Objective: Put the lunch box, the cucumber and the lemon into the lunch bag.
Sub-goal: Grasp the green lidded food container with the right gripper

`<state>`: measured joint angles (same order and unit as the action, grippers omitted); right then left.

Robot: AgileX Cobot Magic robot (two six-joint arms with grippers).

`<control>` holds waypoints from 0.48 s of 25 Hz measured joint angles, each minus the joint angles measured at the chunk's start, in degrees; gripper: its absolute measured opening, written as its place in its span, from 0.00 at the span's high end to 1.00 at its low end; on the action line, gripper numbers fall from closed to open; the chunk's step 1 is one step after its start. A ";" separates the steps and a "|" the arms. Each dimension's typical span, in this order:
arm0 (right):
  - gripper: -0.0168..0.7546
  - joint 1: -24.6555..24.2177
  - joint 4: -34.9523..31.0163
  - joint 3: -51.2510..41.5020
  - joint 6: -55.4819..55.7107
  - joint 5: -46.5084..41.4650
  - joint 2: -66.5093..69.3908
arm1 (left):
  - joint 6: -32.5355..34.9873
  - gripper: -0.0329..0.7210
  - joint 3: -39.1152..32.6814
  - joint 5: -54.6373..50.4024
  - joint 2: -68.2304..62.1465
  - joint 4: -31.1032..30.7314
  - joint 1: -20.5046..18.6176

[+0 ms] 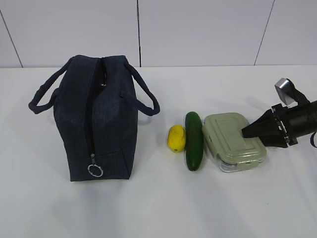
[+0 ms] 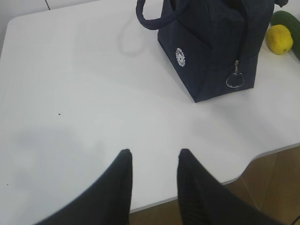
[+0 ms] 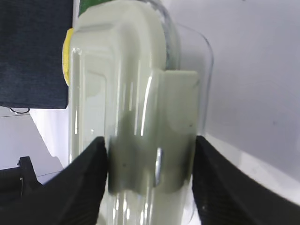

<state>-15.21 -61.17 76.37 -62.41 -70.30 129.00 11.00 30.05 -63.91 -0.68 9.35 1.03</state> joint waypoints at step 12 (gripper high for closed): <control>0.49 0.00 -0.38 0.00 0.21 -0.12 0.00 | 0.63 0.64 0.00 0.37 -0.60 0.59 0.00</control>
<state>-15.21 -61.54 76.37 -62.20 -70.43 129.00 11.63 30.05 -63.53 -1.28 9.94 1.03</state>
